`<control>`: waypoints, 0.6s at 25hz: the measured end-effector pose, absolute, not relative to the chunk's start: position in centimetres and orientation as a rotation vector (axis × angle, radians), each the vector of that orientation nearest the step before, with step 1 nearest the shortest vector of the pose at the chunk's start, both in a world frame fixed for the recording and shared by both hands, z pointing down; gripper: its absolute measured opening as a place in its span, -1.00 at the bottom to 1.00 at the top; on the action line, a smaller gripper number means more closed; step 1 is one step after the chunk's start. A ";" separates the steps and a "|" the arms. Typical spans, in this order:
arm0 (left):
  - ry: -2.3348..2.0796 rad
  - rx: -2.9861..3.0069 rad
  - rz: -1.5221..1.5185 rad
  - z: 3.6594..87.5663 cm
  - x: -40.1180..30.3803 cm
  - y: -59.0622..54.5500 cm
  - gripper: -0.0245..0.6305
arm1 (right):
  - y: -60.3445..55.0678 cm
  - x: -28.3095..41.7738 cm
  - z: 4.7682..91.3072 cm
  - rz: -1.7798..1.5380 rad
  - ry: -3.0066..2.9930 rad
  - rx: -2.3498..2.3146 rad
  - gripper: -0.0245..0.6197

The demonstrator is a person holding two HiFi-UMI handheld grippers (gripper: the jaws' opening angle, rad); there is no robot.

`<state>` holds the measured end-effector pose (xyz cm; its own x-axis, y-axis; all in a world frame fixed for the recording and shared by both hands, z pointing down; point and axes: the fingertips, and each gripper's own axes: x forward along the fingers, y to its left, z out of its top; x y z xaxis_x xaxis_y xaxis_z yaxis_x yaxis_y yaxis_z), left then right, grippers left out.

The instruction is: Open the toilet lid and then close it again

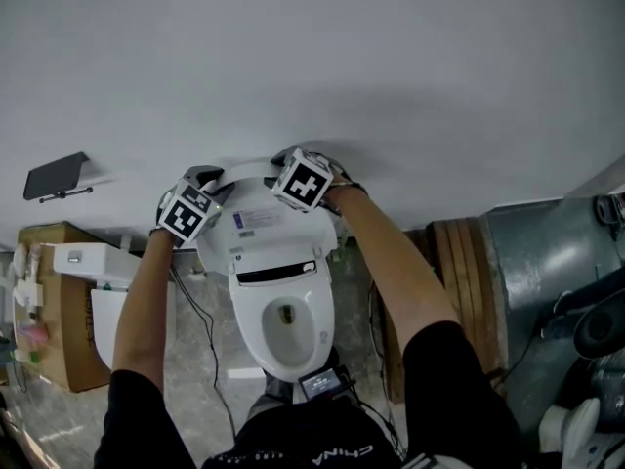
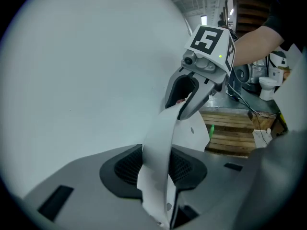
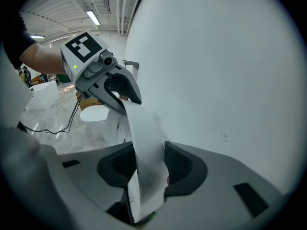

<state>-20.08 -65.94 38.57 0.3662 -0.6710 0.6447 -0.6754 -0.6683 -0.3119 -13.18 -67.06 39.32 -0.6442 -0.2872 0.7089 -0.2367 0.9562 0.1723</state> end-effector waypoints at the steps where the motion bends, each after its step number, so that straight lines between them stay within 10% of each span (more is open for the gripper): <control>1: -1.276 2.588 1.222 38.6 -20.0 -65.7 -0.51 | -66.8 -13.1 39.3 -0.082 -2.293 0.363 -0.45; 15: -1.216 2.646 1.435 38.2 -17.2 -56.2 -0.50 | -58.2 -10.2 38.7 -0.263 -2.276 0.345 -0.40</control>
